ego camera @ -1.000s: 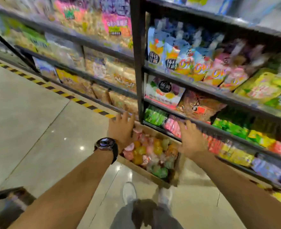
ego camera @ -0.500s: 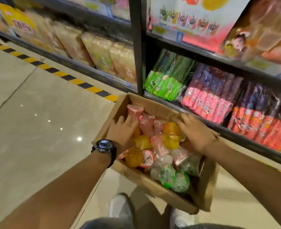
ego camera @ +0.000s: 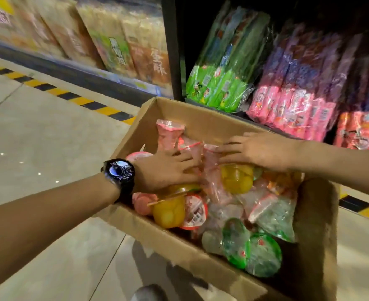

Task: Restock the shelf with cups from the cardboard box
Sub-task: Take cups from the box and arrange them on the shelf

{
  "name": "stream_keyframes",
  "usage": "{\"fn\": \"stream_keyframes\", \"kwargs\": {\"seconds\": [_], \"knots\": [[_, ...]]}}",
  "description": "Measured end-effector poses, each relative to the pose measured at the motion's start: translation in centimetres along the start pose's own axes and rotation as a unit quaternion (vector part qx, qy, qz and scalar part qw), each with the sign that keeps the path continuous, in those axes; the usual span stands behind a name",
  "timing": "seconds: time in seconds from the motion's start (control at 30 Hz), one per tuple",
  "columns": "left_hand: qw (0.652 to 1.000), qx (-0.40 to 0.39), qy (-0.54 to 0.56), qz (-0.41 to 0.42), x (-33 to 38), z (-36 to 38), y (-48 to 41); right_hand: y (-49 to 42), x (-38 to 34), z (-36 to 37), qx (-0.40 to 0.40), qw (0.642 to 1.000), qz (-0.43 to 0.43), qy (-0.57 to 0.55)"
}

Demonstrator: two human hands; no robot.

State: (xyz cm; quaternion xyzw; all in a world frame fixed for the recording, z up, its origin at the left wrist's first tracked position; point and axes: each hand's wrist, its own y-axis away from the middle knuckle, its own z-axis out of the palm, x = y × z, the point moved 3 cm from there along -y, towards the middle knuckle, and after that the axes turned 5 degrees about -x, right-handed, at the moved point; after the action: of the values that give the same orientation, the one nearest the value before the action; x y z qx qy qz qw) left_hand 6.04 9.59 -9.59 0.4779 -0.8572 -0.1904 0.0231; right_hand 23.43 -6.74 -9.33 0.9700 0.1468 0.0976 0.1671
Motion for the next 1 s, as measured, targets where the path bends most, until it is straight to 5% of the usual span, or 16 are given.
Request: {"fn": "stream_keyframes", "kwargs": {"seconds": [0.23, 0.37, 0.43, 0.53, 0.6, 0.7, 0.87, 1.0], "knots": [[0.986, 0.021, 0.154, -0.059, 0.5, -1.2, 0.6, 1.1, -1.2, -0.6, 0.047, 0.995, 0.013, -0.084], [0.902, 0.132, 0.365, -0.188, -1.1, -1.5, 1.6, 3.3, -2.3, -1.0, 0.176, 0.953, 0.100, -0.227], [0.837, 0.198, 0.437, -0.262, -1.4, -2.7, 2.0, 4.1, -1.9, -1.2, 0.237, 0.892, 0.184, -0.339], [0.725, 0.285, 0.521, -0.349, -1.5, -6.0, 2.6, 5.2, -1.3, -2.9, 0.345, 0.728, 0.314, -0.503], [0.671, 0.324, 0.559, -0.363, -1.0, -8.1, 2.6, 5.7, -2.0, -5.0, 0.385, 0.631, 0.356, -0.572], [0.616, 0.385, 0.567, -0.389, -0.7, -13.5, 3.8, 7.9, -2.7, -11.0, 0.420, 0.538, 0.366, -0.633], [0.524, 0.440, 0.627, -0.373, -1.1, -27.9, 7.3, 13.4, -3.1, -24.8, 0.458, 0.445, 0.385, -0.667], [0.509, 0.453, 0.653, -0.330, -1.9, -42.2, 11.2, 19.4, -3.1, -37.6, 0.490, 0.391, 0.408, -0.664]]}}
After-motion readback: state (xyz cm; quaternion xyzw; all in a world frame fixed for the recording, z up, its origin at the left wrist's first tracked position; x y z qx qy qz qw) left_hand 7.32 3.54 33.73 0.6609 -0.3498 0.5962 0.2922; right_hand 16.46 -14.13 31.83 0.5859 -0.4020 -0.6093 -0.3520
